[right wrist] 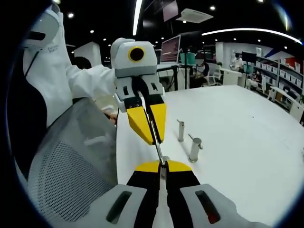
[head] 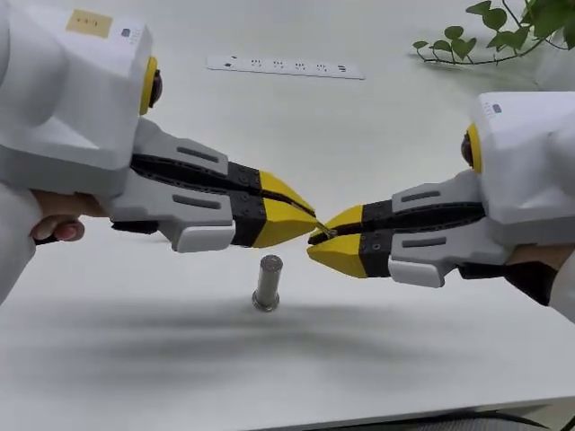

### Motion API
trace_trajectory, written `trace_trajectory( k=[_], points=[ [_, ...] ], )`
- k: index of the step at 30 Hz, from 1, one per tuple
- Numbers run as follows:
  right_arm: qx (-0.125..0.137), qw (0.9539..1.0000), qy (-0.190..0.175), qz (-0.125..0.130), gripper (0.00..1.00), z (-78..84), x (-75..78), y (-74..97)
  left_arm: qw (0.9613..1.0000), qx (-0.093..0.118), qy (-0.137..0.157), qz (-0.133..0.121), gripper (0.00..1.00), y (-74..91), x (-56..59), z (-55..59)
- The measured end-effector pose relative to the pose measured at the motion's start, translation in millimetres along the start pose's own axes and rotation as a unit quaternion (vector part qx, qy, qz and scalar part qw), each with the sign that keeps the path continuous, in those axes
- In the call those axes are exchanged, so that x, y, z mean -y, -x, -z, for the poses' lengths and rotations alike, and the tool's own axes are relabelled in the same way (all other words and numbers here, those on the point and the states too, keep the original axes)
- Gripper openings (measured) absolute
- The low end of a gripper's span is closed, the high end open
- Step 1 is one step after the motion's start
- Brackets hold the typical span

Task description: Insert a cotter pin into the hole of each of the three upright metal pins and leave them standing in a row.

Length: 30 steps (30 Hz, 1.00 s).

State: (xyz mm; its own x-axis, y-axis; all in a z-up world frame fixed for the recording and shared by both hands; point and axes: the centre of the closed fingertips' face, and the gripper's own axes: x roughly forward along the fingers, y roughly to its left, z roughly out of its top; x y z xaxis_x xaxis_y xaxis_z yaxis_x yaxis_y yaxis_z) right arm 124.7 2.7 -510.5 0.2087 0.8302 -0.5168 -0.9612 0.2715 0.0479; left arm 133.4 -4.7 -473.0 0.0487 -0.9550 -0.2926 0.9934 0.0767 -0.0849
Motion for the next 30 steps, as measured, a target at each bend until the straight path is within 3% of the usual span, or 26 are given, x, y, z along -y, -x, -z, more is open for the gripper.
trace_trajectory(
  k=[5,14,21,27,30],
  points=[
    [-0.017,0.9997,0.010,-0.014,0.00,1.7,-5.4,0.7,0.9996,-0.024,-0.010,0.007,0.00,1.0,1.2,10.3],
    [-0.058,0.9966,0.040,-0.044,0.00,10.7,-17.2,0.7,0.9970,-0.065,-0.030,0.029,0.00,-4.9,13.8,24.1],
    [-0.076,0.9941,0.054,-0.057,0.00,15.0,-22.1,0.5,0.9948,-0.085,-0.041,0.040,0.00,-6.9,19.3,32.7],
    [-0.078,0.9939,0.049,-0.061,0.00,17.3,-24.0,3.5,0.9955,-0.081,-0.024,0.043,0.00,-8.7,22.2,34.3],
    [-0.077,0.9944,0.044,-0.058,0.00,17.3,-23.5,5.7,0.9960,-0.074,-0.029,0.040,0.00,-9.7,21.9,33.4]
  ],
)
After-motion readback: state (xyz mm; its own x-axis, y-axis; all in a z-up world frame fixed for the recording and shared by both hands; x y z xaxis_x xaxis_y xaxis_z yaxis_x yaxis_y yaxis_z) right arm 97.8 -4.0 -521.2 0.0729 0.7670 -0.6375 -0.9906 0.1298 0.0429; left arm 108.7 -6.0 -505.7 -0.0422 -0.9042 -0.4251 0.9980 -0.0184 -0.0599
